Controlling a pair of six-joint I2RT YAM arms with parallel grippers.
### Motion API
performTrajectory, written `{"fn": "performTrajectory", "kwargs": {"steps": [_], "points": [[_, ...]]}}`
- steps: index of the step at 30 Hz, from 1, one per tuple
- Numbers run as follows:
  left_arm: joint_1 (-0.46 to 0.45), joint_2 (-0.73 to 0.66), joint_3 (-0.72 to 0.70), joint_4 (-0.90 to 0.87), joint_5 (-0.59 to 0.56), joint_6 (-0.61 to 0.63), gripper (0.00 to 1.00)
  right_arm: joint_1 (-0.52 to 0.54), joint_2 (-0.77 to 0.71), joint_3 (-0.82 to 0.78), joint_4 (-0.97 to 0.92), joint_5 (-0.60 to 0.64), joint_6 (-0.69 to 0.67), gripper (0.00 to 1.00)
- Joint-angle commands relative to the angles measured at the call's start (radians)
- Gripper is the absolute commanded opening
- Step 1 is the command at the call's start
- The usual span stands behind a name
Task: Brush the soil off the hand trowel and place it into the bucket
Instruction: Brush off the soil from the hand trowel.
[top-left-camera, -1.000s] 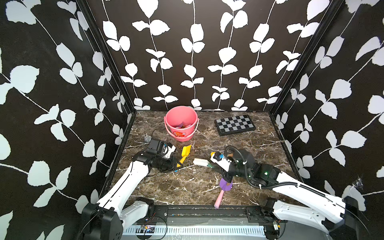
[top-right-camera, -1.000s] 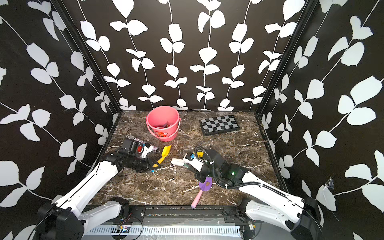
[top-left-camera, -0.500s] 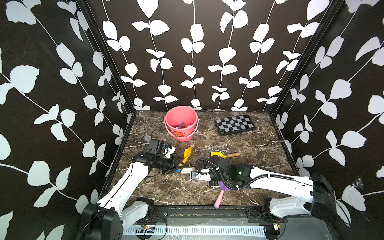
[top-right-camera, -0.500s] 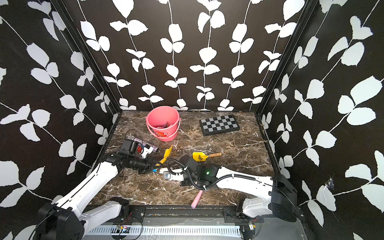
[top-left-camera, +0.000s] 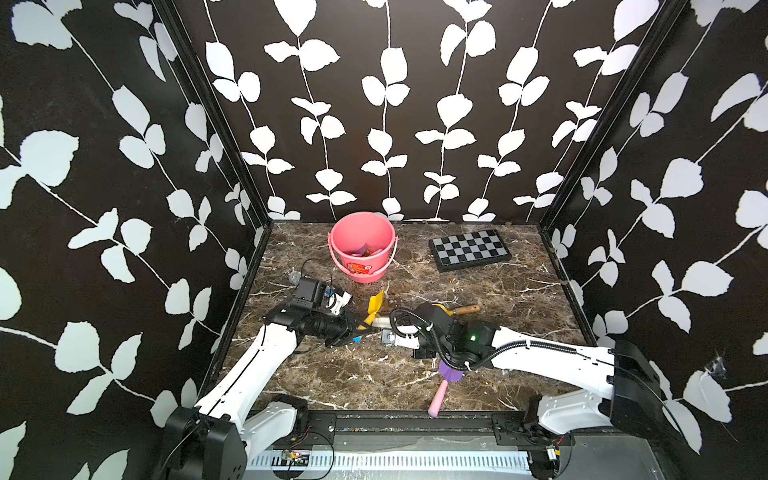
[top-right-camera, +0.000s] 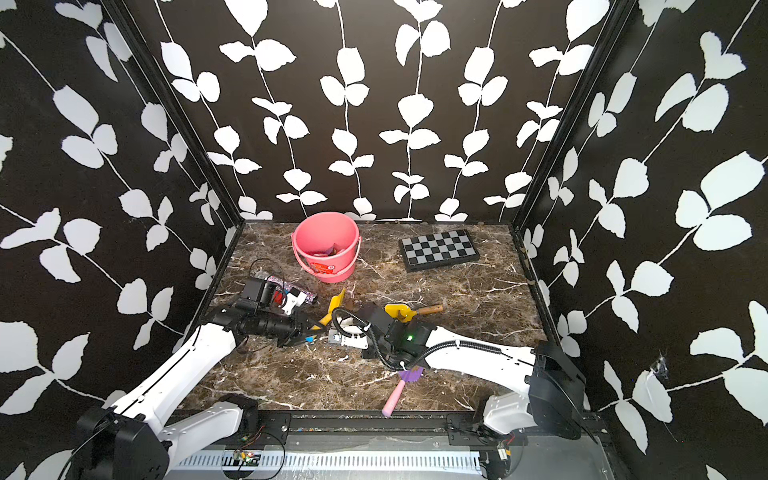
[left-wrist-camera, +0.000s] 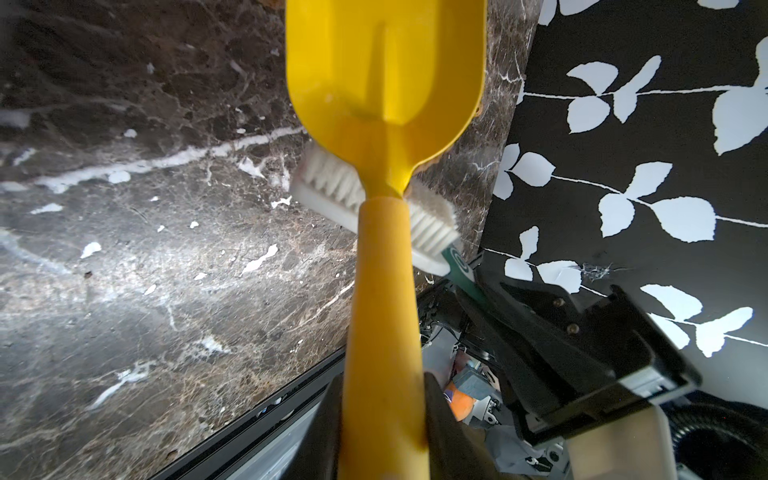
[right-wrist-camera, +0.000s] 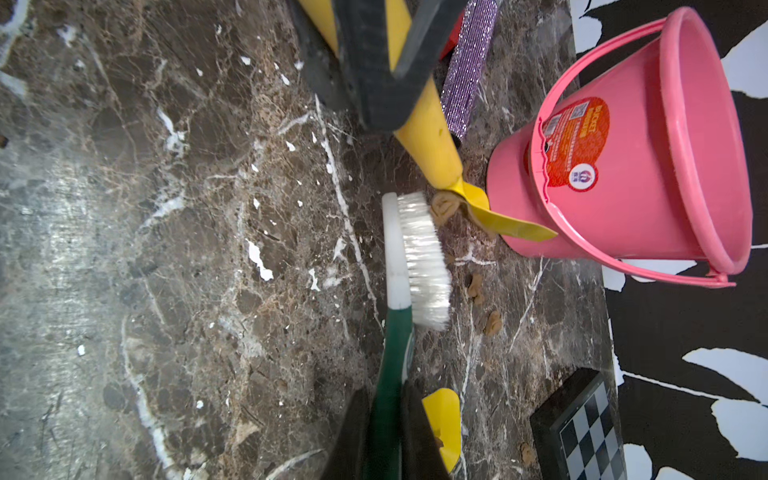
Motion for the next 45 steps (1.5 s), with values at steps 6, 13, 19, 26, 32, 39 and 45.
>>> {"fn": "performTrajectory", "kwargs": {"steps": [6, 13, 19, 26, 32, 39, 45], "points": [[0.004, 0.007, 0.006, 0.014, 0.019, 0.031, 0.0, 0.035, -0.054, 0.004, 0.006, -0.084, 0.016, 0.0], [0.004, 0.007, -0.007, 0.027, 0.013, 0.039, 0.0, 0.042, -0.016, 0.058, -0.008, -0.072, -0.004, 0.0], [0.003, 0.005, -0.012, 0.025, 0.017, 0.05, 0.0, 0.029, 0.038, 0.09, 0.001, 0.087, 0.031, 0.0], [0.004, 0.013, 0.004, 0.015, 0.0, 0.074, 0.0, 0.005, 0.034, 0.044, -0.033, 0.094, 0.045, 0.0], [0.003, 0.03, 0.011, 0.009, 0.005, 0.086, 0.0, 0.03, -0.004, 0.008, -0.027, -0.011, 0.014, 0.0], [0.004, 0.039, 0.018, -0.016, 0.022, 0.107, 0.0, 0.054, 0.006, 0.04, 0.028, 0.011, -0.053, 0.0], [0.004, 0.037, 0.017, -0.065, 0.048, 0.154, 0.0, 0.043, 0.032, 0.043, 0.108, 0.12, -0.128, 0.0]]}}
